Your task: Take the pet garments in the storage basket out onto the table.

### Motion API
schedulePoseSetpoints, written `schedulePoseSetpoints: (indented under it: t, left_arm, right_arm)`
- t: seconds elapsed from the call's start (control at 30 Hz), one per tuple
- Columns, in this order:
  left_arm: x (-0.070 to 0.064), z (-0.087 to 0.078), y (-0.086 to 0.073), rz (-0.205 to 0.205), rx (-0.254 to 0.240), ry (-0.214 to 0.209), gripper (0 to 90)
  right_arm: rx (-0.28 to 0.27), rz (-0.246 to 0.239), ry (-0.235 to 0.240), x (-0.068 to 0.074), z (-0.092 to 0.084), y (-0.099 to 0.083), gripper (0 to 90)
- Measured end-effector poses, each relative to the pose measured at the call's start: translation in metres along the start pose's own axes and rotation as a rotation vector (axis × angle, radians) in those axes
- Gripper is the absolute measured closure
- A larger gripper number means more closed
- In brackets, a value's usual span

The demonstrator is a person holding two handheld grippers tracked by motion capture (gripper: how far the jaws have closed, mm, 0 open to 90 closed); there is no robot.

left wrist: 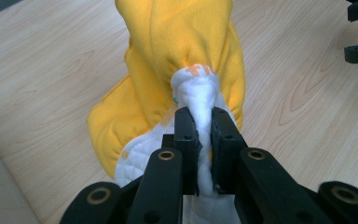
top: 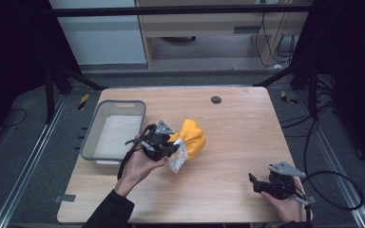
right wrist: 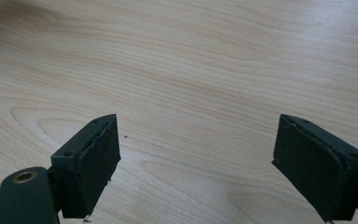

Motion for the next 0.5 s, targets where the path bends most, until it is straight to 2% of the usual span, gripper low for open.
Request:
schedulePoseSetpoints:
  t: [0.37, 0.5]
  left_arm:
    - [-0.005, 0.030, -0.004, 0.002, 0.040, -0.018, 82.9]
    - [-0.007, 0.035, -0.004, 0.003, 0.044, -0.024, 82.9]
  right_arm:
    - [-0.003, 0.005, -0.008, -0.002, 0.000, 0.000, 14.4]
    - [-0.003, 0.006, -0.009, -0.002, 0.000, 0.000, 14.4]
Point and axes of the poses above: each handheld gripper's, and its own axes: z roughly forward along the jaws, y roughly out of its top, x roughly to its left, the point moved 7 cm from there along z, roughly forward along the jaws, and after that the axes turned 15 degrees about x, right-handed, at the moved point
